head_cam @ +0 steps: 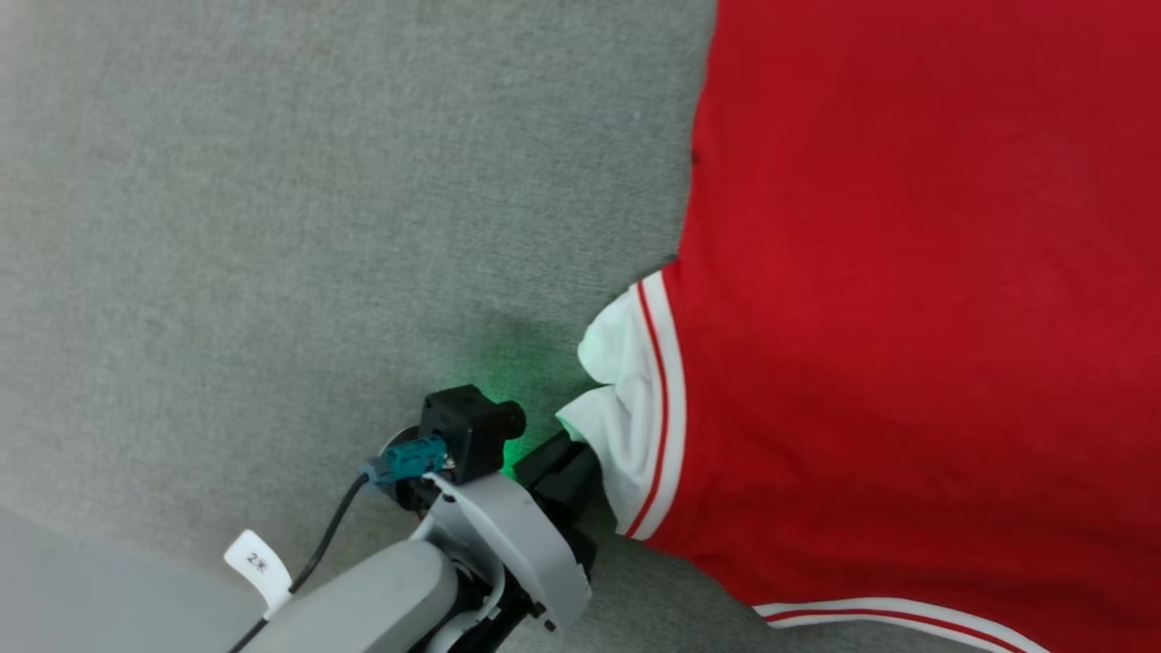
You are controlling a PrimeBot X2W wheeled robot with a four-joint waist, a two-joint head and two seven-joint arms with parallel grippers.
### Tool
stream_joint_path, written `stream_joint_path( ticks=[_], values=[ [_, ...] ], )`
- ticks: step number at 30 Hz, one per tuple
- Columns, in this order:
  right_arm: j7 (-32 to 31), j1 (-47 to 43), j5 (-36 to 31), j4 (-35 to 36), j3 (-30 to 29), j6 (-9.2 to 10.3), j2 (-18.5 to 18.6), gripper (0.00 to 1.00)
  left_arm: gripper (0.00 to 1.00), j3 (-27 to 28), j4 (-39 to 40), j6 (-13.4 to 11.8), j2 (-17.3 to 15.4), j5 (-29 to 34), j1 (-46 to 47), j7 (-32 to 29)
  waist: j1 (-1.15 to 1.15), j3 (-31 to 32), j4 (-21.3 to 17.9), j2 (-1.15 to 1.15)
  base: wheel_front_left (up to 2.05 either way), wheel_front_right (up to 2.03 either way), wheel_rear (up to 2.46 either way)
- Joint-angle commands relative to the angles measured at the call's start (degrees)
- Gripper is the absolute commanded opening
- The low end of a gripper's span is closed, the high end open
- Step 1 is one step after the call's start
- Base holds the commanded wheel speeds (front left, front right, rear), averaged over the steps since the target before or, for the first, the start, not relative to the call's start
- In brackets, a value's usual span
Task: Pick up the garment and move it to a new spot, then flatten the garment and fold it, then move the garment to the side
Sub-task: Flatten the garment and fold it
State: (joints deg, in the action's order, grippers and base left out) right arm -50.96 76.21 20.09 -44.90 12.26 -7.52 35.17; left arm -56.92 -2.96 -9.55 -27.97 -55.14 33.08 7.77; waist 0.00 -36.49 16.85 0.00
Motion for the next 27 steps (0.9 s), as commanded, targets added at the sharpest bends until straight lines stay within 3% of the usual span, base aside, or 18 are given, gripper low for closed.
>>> stream_joint_path(
  ticks=[1,3,4,5,11,16,21,27],
  values=[
    [-0.11,-0.11,-0.5,-2.21,0.93,0.06,-0.97,1.0,0.0,-1.2,-7.53,-1.84,0.53,-0.96,-1.22,-2.78,0.0,-3.13,2.34,0.0,0.0,0.0,0.0],
    [0.05,0.05,-0.1,-3.87,1.33,0.0,-1.91,1.0,0.0,-1.13,-8.15,-2.04,0.6,-1.05,-1.13,-2.79,0.0,-3.18,2.11,0.0,0.0,0.0,0.0],
    [0.28,0.0,0.15,-4.48,1.64,-0.02,-2.21,0.69,0.0,-1.17,-8.4,-1.92,0.64,-1.08,-1.04,-2.89,0.0,-3.14,1.97,0.0,0.0,0.0,0.0],
    [0.69,0.0,0.19,-4.91,2.0,-0.14,-2.28,0.0,0.0,-1.19,-8.62,-1.82,0.7,-1.04,-0.88,-2.89,0.0,-3.12,1.81,0.0,0.0,0.0,0.0],
    [5.47,0.08,0.06,-7.09,2.75,-0.07,-1.39,0.0,0.0,0.0,-9.58,-1.63,1.1,-1.34,-0.14,-1.52,0.0,-1.57,0.28,0.0,0.0,0.0,0.0],
    [8.65,-3.92,3.7,-6.18,5.91,-0.07,-1.11,0.0,0.0,2.17,-10.09,-1.79,0.53,-2.26,-0.8,1.26,0.0,2.59,-2.08,0.0,0.0,0.0,0.0],
    [9.14,-11.58,10.42,-0.82,11.81,-0.06,2.15,0.0,0.0,3.47,-10.47,-2.14,-1.2,-3.39,-2.69,2.58,0.0,8.14,-5.54,0.0,0.0,0.0,0.0],
    [7.47,-23.03,18.98,10.83,17.99,0.03,8.63,0.0,0.0,3.85,-9.7,-2.32,-3.19,-4.5,-5.5,2.83,0.0,13.72,-9.68,0.0,0.0,0.0,0.0]
  ],
)
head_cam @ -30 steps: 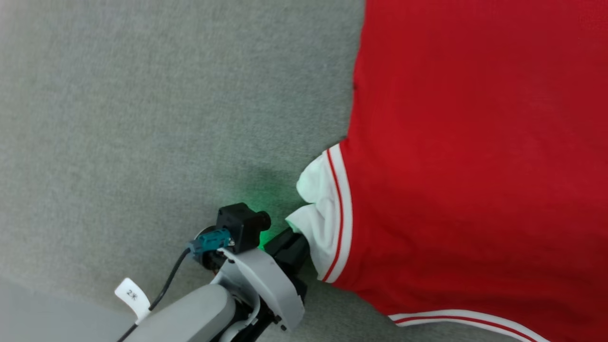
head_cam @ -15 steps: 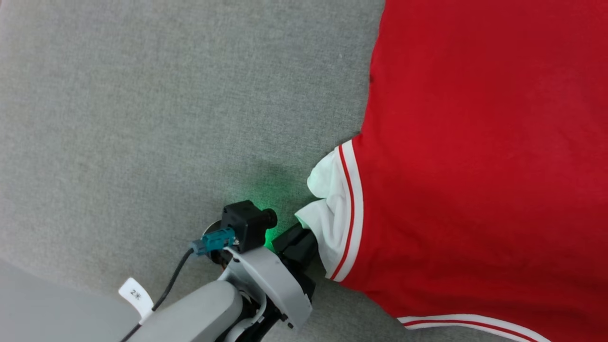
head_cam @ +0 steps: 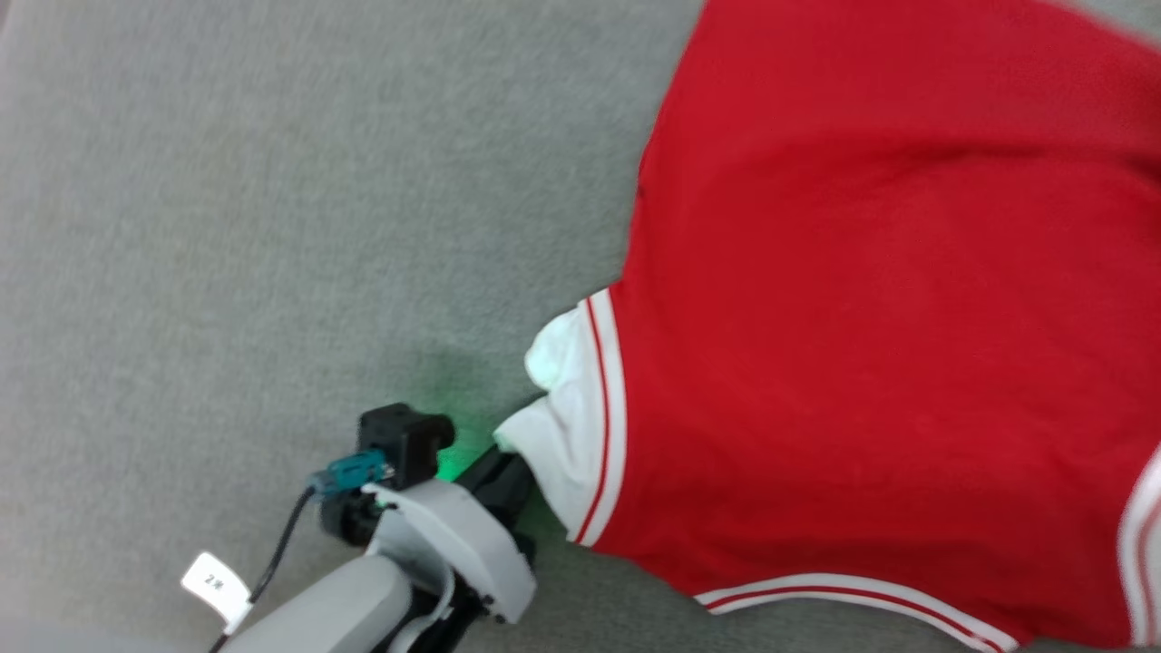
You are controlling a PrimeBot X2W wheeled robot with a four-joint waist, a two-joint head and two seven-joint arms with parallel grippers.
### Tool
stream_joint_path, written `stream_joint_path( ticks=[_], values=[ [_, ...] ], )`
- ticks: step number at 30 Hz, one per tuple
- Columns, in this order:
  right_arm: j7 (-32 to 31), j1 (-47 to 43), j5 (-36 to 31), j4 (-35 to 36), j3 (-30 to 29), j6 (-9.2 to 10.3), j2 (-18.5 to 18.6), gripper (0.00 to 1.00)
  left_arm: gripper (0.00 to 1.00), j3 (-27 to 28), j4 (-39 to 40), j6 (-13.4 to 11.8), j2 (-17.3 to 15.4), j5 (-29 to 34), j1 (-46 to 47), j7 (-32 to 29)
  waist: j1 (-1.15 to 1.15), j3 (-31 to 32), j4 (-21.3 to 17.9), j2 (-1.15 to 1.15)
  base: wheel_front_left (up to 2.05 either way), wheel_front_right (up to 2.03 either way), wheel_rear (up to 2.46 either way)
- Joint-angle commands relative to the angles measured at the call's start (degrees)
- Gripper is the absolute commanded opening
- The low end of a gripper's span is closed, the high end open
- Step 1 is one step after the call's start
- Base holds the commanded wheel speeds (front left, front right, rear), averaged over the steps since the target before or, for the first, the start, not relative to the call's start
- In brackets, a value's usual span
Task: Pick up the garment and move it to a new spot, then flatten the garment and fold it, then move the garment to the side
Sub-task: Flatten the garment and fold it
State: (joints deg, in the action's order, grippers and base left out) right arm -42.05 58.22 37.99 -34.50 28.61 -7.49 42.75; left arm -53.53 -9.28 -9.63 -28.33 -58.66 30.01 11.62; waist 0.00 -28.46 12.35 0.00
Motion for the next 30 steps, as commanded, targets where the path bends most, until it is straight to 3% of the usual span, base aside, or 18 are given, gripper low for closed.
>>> stream_joint_path(
  ticks=[1,7,12,17,26,27,28,29,30],
  values=[
    [-1.77,-7.23,2.5,2.37,1.87,0.0,2.1,0.0,0.0,0.39,-3.18,-2.22,-2.92,-1.02,-2.74,-1.08,0.0,6.45,-5.71,0.0,0.0,0.0,0.0],
    [-1.88,-23.06,9.2,13.72,0.1,0.0,7.17,0.0,0.0,0.5,-1.99,-2.04,-3.7,-1.82,-4.3,-1.0,0.0,9.82,-8.51,0.0,0.0,0.0,0.0],
    [-2.37,-37.64,11.65,21.22,-3.13,-0.01,7.79,0.0,0.0,0.95,-1.01,-2.45,-4.49,-2.36,-5.39,-0.71,0.0,11.46,-10.87,0.0,0.0,0.0,0.0],
    [-4.14,-50.24,11.95,27.78,-6.37,-0.01,6.06,0.0,0.0,1.23,-0.31,-2.95,-5.15,-2.76,-5.84,-0.72,0.0,12.02,-12.55,0.0,0.0,0.0,0.0],
    [-5.25,-57.75,8.15,34.42,-13.44,-0.01,0.72,0.0,0.0,1.02,-0.41,-3.02,-5.21,-2.48,-5.56,-0.95,0.0,12.2,-13.94,0.0,0.0,0.0,0.0],
    [-5.31,-57.92,7.5,35.15,-14.48,-0.01,0.25,0.13,0.0,0.97,-0.47,-3.02,-5.19,-2.42,-5.5,-1.01,0.0,12.24,-13.99,0.0,0.0,0.0,0.0],
    [-5.18,-57.87,6.82,35.91,-15.58,-0.01,-0.1,0.5,0.0,0.94,-0.53,-3.04,-5.18,-2.37,-5.42,-1.06,0.0,12.28,-14.03,0.0,0.0,0.0,0.0],
    [-4.83,-57.57,6.06,36.66,-17.03,-0.01,-0.38,1.0,0.0,0.91,-0.56,-3.04,-5.15,-2.31,-5.33,-1.05,0.0,12.31,-14.04,0.0,0.0,0.0,0.0],
    [-4.77,-57.55,5.5,37.54,-18.22,-0.01,-0.46,1.0,0.0,0.87,-0.62,-3.02,-5.08,-2.31,-5.27,-1.04,0.0,12.36,-14.0,0.0,0.0,0.0,0.0]
  ],
)
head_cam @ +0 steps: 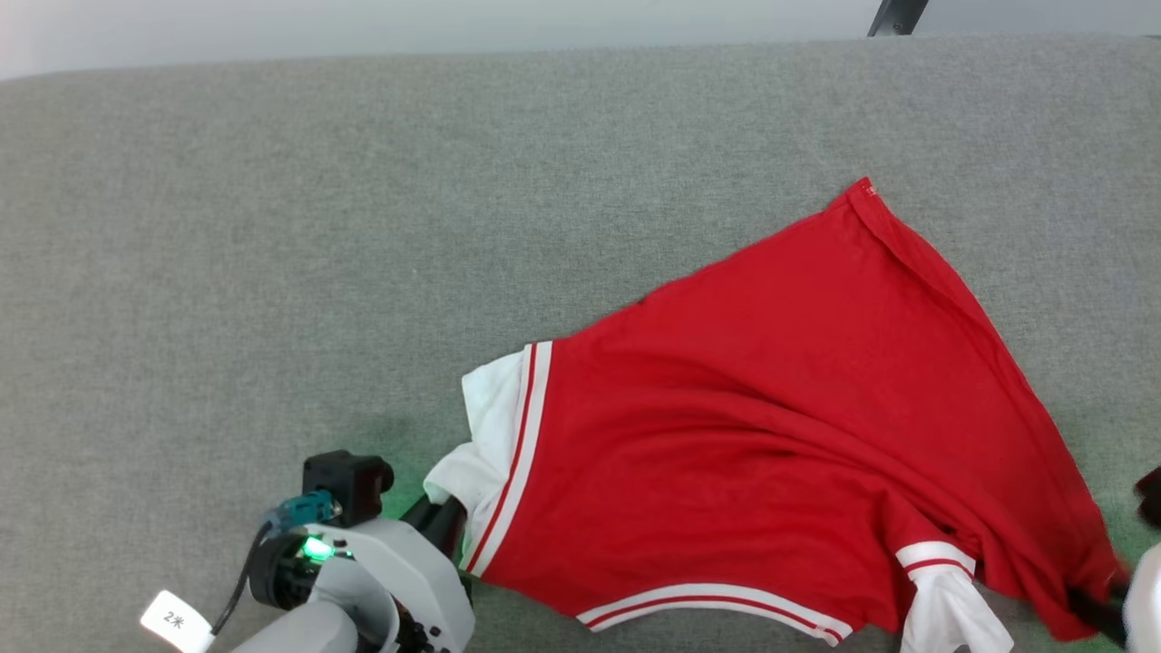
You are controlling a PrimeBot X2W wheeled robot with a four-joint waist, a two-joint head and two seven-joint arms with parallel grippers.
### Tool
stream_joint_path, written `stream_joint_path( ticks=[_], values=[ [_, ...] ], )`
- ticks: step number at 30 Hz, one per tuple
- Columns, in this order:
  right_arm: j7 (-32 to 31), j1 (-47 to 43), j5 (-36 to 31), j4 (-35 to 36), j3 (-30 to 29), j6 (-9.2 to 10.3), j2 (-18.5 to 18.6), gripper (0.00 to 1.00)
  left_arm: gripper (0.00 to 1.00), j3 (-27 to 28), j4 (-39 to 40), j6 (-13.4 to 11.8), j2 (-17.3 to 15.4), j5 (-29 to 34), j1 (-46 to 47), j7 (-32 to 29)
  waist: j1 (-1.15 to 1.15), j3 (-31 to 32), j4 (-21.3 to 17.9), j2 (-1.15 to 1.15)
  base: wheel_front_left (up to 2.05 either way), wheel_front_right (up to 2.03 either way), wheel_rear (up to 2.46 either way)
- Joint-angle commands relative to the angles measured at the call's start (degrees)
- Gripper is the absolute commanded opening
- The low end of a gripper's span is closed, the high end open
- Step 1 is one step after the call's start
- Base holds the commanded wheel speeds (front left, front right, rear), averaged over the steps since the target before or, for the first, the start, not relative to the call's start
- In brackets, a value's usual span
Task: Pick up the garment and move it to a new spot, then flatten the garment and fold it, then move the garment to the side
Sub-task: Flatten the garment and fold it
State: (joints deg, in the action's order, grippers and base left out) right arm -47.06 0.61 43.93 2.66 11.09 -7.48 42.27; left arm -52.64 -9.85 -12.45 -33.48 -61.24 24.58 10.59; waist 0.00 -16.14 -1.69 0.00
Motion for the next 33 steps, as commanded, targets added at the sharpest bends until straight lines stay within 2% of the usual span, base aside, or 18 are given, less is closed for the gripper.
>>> stream_joint_path(
  ticks=[1,8,12,14,16,22,25,29,33],
  values=[
    [0.17,0.09,-0.79,1.46,-2.06,-0.02,-0.01,1.0,0.0,-0.06,-0.12,-0.13,0.19,0.25,0.17,0.02,0.0,0.16,0.15,0.0,0.0,0.0,0.0],
    [-4.58,1.96,0.26,11.78,-13.14,-0.01,1.17,1.0,0.0,-0.68,-0.58,0.47,1.13,0.53,0.33,0.26,0.0,0.63,1.74,0.0,0.0,0.0,0.0],
    [-6.51,7.69,-1.2,14.55,-15.58,-0.01,2.05,1.0,0.0,-1.02,-0.7,0.83,1.86,0.95,1.13,0.25,0.0,-0.07,3.08,0.0,0.0,0.0,0.0],
    [-6.28,12.33,-3.08,13.64,-13.6,-0.01,2.09,1.0,0.0,-1.24,-0.78,0.99,2.25,1.22,1.61,0.24,0.0,-0.88,3.89,0.0,0.0,0.0,0.0],
    [-5.57,18.15,-4.0,11.12,-10.13,-0.01,0.58,1.0,0.0,-1.31,-0.95,1.21,2.66,1.36,2.26,0.19,0.0,-1.9,4.69,0.0,0.0,0.0,0.0],
    [-2.96,35.59,-10.56,-3.5,2.53,-0.01,-2.04,1.0,0.0,-1.85,-1.97,2.15,4.87,2.48,5.23,-0.07,0.0,-5.89,8.05,0.0,0.0,0.0,0.0],
    [-0.86,42.45,-11.72,-11.99,7.94,-0.01,-2.88,1.0,0.0,-2.27,-2.79,2.74,6.25,2.96,6.63,-0.04,0.0,-7.86,9.91,0.0,0.0,0.0,0.0],
    [1.33,48.41,-13.34,-20.34,14.81,-0.01,-2.85,1.0,0.0,-2.49,-4.18,3.18,7.78,3.28,7.9,0.24,0.0,-9.69,11.88,0.0,0.0,0.0,0.0],
    [2.11,50.8,-11.56,-26.52,20.19,-0.02,-2.6,1.0,0.0,-2.48,-5.72,3.56,8.61,3.35,8.37,0.77,0.0,-10.32,12.78,0.0,0.0,0.0,0.0]
  ],
)
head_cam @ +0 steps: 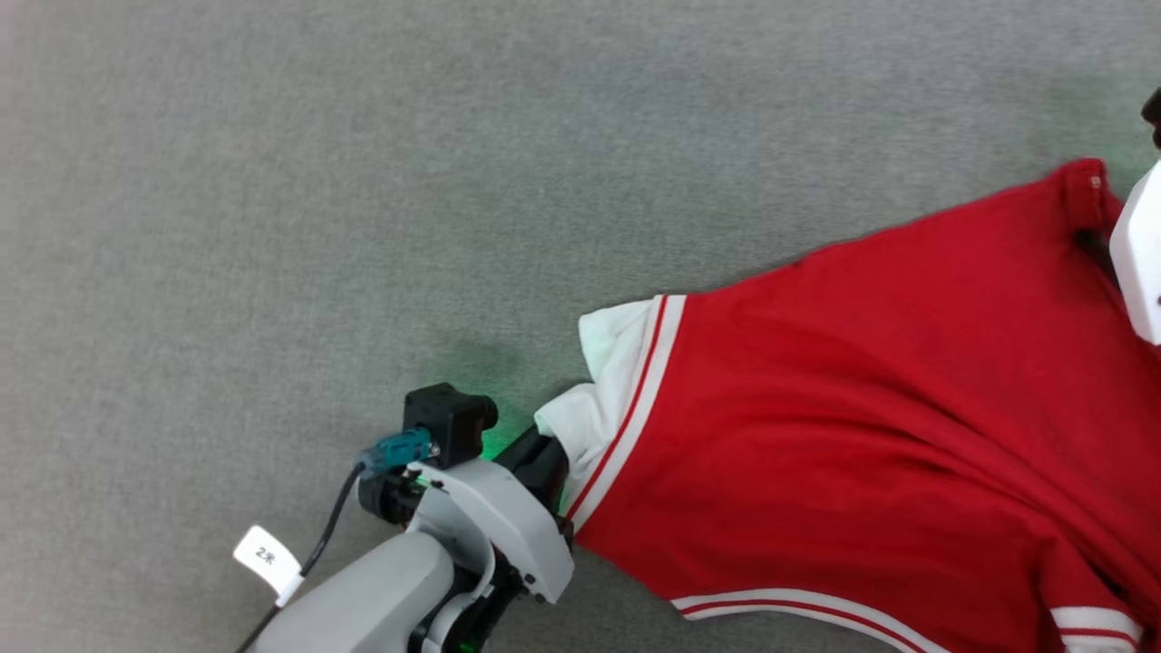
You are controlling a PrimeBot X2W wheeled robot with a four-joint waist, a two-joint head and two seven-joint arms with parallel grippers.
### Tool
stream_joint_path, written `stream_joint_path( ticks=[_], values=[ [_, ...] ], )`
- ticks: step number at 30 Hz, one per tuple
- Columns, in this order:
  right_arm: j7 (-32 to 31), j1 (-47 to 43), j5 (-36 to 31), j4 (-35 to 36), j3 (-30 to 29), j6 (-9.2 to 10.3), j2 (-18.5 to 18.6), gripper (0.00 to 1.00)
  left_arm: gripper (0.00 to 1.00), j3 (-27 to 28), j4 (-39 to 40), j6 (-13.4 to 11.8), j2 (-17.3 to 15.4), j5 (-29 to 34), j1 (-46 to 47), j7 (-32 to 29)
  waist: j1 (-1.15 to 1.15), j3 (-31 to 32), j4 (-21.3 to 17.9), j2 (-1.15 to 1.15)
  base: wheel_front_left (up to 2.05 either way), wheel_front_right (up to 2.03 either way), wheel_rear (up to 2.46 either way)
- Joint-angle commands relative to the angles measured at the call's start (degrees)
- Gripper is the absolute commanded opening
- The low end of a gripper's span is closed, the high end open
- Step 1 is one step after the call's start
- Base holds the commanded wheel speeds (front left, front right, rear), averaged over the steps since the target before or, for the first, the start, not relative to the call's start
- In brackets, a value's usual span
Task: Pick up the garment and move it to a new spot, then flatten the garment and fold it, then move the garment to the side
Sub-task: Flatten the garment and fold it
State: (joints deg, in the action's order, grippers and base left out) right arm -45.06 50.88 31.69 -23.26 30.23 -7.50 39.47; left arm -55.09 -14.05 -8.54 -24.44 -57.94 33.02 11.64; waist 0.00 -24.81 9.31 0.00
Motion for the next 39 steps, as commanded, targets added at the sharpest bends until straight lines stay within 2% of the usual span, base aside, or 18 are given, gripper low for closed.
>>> stream_joint_path(
  ticks=[1,2,3,8,12,16,21,24,28,32,33,39],
  values=[
    [0.24,0.65,1.68,-1.69,2.13,0.0,0.08,0.84,0.0,0.08,-1.84,-0.28,-0.42,0.0,-0.12,-0.1,0.0,-1.65,1.81,0.0,0.0,0.0,0.0],
    [0.73,0.52,2.53,-2.48,3.1,0.0,-0.12,0.29,0.0,0.17,-2.12,-0.31,-0.42,-0.03,-0.17,-0.04,0.0,-1.6,1.81,0.0,0.0,0.0,0.0],
    [1.21,0.42,3.33,-3.18,3.89,0.0,-0.17,0.0,0.0,0.36,-2.35,-0.2,-0.41,-0.16,-0.32,0.1,0.0,-1.44,1.75,0.0,0.0,0.0,0.0],
    [7.03,1.89,6.26,-5.79,4.6,0.0,-0.41,0.0,0.0,1.51,-2.23,0.73,-0.97,-1.11,-0.54,0.83,0.0,0.06,0.72,0.0,0.0,0.0,0.0],
    [13.41,4.81,8.32,-8.0,1.45,0.04,-1.88,0.0,0.0,3.43,-1.19,1.92,-2.2,-1.82,2.23,0.72,0.0,1.16,-0.53,0.0,0.0,0.0,0.0],
    [19.12,8.03,8.12,-11.59,-1.97,0.04,-3.77,0.0,0.0,6.05,-1.1,3.1,-4.15,-2.09,7.55,-0.12,0.0,1.25,-1.89,0.0,0.0,0.0,0.0],
    [26.37,15.78,4.95,-17.57,-7.49,0.04,-7.04,0.0,0.0,11.14,-3.5,6.85,-4.51,-5.06,18.66,-2.49,0.0,-0.21,-3.85,0.0,0.0,0.0,0.0],
    [30.29,21.54,2.8,-21.39,-10.35,0.04,-9.49,0.0,0.0,15.86,-8.54,9.82,-2.96,-9.03,26.95,-3.47,0.0,-1.61,-5.04,0.0,0.0,0.0,0.0],
    [34.59,29.72,-0.53,-26.32,-12.71,0.05,-12.31,0.0,0.0,18.47,-18.54,11.71,-1.09,-8.59,39.53,-3.61,0.0,-3.63,-6.64,0.0,0.0,0.0,0.0],
    [39.48,37.76,-3.4,-31.19,-15.23,0.05,-14.55,0.0,0.0,21.39,-29.05,12.58,1.07,-8.54,52.05,-1.84,0.0,-5.0,-8.04,0.0,0.0,0.0,0.0],
    [39.48,37.76,-3.4,-31.19,-15.23,0.05,-14.55,0.0,0.0,21.39,-29.05,12.58,1.07,-8.54,52.05,-1.84,0.0,-5.0,-8.04,0.0,0.0,0.0,0.0],
    [47.55,47.18,-6.23,-37.21,-18.92,0.12,-16.84,0.0,0.0,25.61,-37.71,13.92,2.1,-7.61,66.07,2.72,0.0,-4.8,-9.63,0.0,0.0,0.0,0.0]
  ],
)
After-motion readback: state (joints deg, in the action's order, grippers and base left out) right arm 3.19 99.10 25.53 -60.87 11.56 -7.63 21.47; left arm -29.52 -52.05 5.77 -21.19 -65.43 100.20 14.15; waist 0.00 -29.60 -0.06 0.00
